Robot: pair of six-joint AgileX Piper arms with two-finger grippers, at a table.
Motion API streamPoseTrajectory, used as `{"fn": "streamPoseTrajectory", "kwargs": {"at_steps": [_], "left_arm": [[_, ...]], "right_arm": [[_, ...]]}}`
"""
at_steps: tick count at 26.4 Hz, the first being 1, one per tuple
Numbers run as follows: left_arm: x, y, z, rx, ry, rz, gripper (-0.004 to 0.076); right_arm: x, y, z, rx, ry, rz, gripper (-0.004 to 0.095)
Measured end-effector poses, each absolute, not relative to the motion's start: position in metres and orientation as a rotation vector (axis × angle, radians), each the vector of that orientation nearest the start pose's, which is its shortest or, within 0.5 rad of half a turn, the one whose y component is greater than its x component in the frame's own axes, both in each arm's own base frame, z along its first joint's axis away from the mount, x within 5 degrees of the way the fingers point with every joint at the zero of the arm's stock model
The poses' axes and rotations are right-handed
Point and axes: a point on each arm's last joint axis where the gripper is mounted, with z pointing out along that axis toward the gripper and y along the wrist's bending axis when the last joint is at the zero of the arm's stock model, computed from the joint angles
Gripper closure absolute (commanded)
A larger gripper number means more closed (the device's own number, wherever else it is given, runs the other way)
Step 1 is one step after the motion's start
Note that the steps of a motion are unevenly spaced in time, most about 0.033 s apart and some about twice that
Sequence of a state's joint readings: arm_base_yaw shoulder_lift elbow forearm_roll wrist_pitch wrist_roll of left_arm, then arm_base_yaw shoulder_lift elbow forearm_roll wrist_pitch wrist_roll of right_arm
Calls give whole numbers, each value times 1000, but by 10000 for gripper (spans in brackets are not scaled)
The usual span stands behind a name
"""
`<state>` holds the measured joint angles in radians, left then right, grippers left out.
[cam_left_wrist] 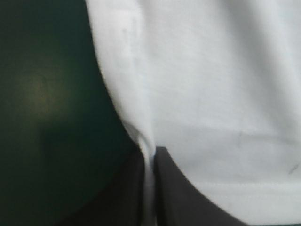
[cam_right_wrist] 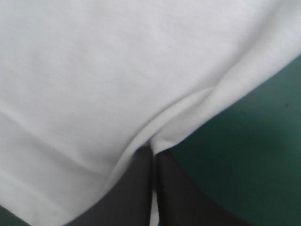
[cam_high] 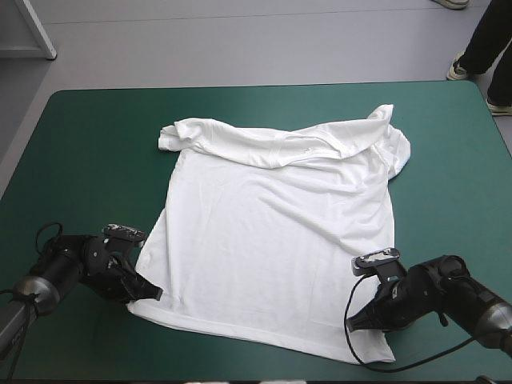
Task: Fold the cloth
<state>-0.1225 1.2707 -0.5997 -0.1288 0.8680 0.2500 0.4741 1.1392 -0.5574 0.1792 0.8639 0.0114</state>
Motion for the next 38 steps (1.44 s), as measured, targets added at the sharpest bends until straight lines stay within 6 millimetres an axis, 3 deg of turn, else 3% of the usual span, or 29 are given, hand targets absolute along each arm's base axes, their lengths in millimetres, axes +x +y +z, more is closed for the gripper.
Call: {"fn": "streamPoseTrajectory", "kwargs": {"at_steps": [4,7,10,16,23,26,27,28,29,31,36,38], "left_arm": [[179,-31,199,437,2935,-138,705],[178,-33,209,408,2871,-168,705],[186,-35,240,404,2733,-159,705],[207,-33,333,406,2352,-51,705],[212,-31,449,351,1916,16,705],[201,-29,498,321,1725,38,705],[190,-27,532,309,1581,59,705],[184,-26,544,307,1523,71,705],[169,-24,573,305,1381,108,705],[145,-21,609,300,1199,167,705],[116,-17,648,276,1014,212,705],[121,-18,659,272,993,210,705]], "right_arm": [[153,89,225,-501,2809,259,919],[160,87,253,-494,2683,226,920],[168,87,281,-494,2576,190,920],[184,85,347,-495,2336,107,921],[185,73,456,-431,1956,16,922],[174,64,502,-385,1797,-9,922],[164,57,532,-349,1687,-12,922],[160,55,543,-339,1645,-16,921],[151,49,567,-319,1556,-32,922],[141,43,594,-308,1459,-56,922],[135,40,628,-313,1343,-104,922],[136,40,643,-317,1288,-135,924]]}}
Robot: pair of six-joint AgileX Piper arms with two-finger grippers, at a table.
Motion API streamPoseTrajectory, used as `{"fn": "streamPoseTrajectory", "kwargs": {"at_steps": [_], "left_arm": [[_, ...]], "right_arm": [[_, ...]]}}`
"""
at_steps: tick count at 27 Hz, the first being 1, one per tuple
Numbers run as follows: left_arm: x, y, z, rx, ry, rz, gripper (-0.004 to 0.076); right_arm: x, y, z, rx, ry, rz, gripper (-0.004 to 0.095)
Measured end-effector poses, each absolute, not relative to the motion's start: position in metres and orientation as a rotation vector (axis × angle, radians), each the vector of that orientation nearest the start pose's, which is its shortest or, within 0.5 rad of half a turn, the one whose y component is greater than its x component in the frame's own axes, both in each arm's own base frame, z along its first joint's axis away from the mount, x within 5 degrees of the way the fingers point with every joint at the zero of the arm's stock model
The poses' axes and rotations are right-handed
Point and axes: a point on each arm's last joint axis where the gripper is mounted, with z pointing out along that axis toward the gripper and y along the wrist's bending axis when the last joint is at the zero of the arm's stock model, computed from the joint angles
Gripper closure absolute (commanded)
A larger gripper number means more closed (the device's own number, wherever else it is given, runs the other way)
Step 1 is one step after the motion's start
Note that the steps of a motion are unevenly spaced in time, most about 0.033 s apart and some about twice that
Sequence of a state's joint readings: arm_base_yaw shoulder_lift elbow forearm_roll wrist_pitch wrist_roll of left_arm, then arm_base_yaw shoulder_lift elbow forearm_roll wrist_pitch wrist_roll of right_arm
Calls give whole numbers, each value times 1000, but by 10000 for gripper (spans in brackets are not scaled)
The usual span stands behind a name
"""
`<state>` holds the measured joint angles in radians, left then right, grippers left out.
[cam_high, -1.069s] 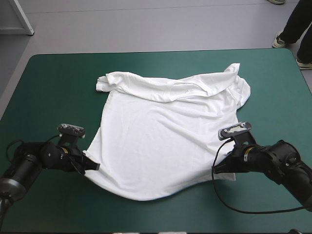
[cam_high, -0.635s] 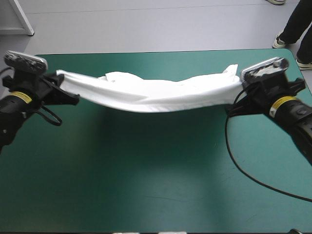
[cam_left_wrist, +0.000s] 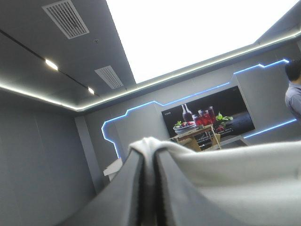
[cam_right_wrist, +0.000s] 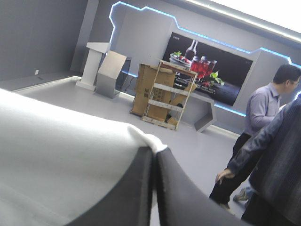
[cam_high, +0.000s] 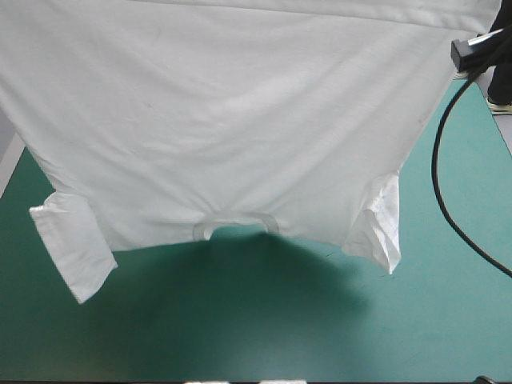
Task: Fold the cloth
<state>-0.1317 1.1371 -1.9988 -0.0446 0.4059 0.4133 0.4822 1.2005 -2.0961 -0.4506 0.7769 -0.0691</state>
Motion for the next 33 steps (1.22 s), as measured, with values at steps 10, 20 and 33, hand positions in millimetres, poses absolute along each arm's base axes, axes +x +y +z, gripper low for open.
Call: {"fn": "streamPoseTrajectory", "kwargs": {"at_steps": [10,20,33], "left_arm": [[280,-39,643,271,1141,139,705],[376,-29,605,222,1155,113,705],[338,-16,629,197,1171,56,705]], "right_arm": [[235,86,648,-347,1209,-184,926],[385,8,590,-171,1246,-4,926],[349,-20,610,-202,1267,86,924]]}}
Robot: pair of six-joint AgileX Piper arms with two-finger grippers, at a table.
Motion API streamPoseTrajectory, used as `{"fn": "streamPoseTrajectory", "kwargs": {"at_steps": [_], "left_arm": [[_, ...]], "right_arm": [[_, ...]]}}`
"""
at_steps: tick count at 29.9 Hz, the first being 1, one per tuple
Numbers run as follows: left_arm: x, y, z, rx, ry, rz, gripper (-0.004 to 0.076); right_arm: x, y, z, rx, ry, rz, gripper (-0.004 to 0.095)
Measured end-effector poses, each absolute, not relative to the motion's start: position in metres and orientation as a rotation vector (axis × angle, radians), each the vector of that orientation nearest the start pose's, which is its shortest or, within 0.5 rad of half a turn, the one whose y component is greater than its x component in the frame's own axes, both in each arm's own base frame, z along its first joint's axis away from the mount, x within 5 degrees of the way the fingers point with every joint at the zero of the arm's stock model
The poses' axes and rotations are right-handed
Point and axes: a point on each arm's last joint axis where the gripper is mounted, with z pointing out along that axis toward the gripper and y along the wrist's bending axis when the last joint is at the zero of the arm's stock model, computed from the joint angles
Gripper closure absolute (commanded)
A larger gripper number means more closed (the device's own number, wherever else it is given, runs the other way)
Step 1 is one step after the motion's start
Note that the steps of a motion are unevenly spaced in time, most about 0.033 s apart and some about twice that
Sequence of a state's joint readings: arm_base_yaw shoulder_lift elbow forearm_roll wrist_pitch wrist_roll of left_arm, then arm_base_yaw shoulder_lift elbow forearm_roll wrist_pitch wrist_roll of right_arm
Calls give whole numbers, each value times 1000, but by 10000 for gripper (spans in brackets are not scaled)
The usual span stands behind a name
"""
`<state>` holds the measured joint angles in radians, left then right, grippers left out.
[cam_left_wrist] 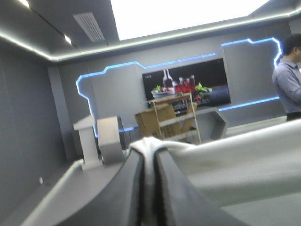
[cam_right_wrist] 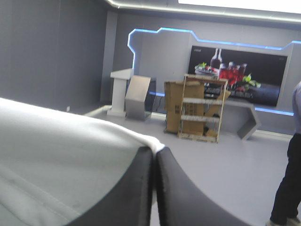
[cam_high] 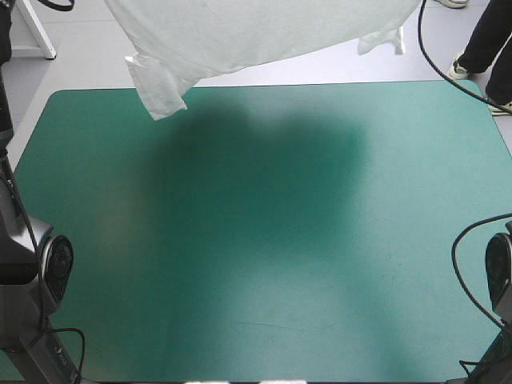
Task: Fold the cloth
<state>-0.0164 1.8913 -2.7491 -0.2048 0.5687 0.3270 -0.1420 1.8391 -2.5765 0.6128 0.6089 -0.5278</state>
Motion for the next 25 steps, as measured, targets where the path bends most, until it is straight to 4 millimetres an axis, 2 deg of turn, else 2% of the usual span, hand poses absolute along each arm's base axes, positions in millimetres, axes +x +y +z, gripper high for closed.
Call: {"fn": "streamPoseTrajectory", "kwargs": {"at_steps": [3,6,9,10,12,13,16,17,19,21,25], "left_arm": [[352,-16,612,185,1297,1,705],[380,-19,578,187,1479,-60,705],[407,-26,535,207,1672,-102,705],[415,-30,517,215,1735,-113,705],[425,-37,484,230,1842,-127,705],[430,-41,457,234,1914,-137,705],[420,-43,400,231,2043,-139,705],[413,-42,377,231,2096,-134,705],[392,-36,344,213,2151,-112,705],[370,-28,324,185,2188,-99,705],[328,-4,310,124,2247,-64,705]], "right_arm": [[360,-19,592,-224,1377,115,919],[377,-19,562,-253,1539,147,907],[396,-21,520,-265,1715,188,901],[402,-21,499,-271,1788,198,901],[405,-22,471,-282,1875,208,901],[405,-22,449,-287,1931,218,902],[392,-22,404,-281,2026,224,902],[387,-21,393,-278,2049,228,903],[374,-19,366,-286,2117,238,903],[362,-18,340,-287,2189,256,903],[337,-13,310,-270,2286,310,903]]}}
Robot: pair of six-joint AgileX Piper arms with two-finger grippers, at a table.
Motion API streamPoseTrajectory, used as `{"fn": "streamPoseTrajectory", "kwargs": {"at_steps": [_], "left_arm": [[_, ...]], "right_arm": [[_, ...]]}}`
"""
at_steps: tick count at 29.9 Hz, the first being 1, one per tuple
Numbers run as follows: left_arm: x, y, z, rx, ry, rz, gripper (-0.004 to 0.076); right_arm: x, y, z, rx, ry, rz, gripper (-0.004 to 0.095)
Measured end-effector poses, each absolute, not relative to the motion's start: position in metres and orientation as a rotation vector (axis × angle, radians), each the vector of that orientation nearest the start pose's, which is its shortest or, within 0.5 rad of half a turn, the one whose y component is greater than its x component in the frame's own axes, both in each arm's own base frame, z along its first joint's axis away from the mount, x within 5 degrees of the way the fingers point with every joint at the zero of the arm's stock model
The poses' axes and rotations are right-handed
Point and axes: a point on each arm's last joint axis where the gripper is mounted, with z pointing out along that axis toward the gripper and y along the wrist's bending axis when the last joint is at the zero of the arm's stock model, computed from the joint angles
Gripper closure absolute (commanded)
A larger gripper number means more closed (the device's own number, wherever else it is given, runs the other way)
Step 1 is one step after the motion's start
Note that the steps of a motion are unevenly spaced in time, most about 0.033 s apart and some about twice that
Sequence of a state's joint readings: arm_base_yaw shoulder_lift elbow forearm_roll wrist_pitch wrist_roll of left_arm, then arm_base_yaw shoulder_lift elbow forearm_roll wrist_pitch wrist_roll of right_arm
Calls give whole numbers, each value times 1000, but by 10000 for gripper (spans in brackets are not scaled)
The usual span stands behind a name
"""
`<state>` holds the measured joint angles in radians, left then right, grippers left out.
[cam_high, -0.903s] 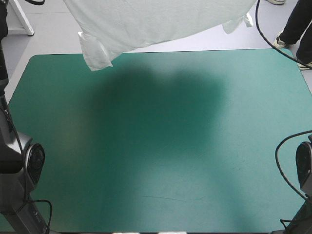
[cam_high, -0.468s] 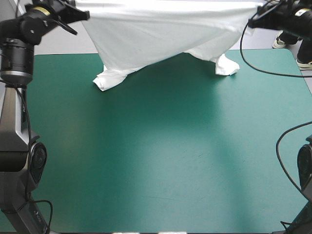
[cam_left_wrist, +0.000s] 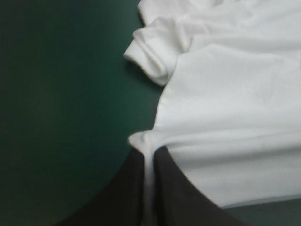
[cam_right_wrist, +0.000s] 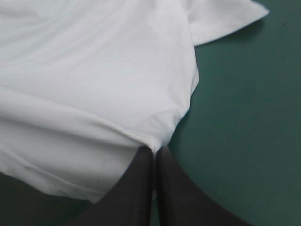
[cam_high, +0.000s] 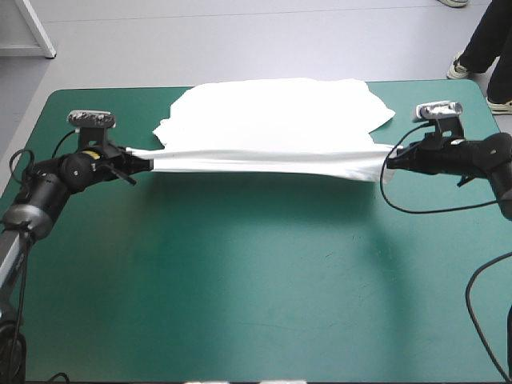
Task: Fold the cloth
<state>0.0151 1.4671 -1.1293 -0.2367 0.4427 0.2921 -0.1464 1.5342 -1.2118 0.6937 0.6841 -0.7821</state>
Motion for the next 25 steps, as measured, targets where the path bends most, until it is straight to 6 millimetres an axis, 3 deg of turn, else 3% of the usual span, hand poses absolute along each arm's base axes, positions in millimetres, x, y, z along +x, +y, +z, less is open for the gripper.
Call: {"fn": "streamPoseTrajectory", "kwargs": {"at_steps": [6,16,21,25], "left_arm": [[276,19,294,93,2461,-85,705],[222,10,279,162,2744,-221,705],[199,6,271,151,2813,-249,705],[175,1,262,177,2878,-252,705]], "right_arm": [[289,-6,288,-220,2416,364,903],[194,-5,281,-126,2551,219,905],[168,-3,284,-112,2595,210,905],[160,0,284,-114,2616,229,905]]}}
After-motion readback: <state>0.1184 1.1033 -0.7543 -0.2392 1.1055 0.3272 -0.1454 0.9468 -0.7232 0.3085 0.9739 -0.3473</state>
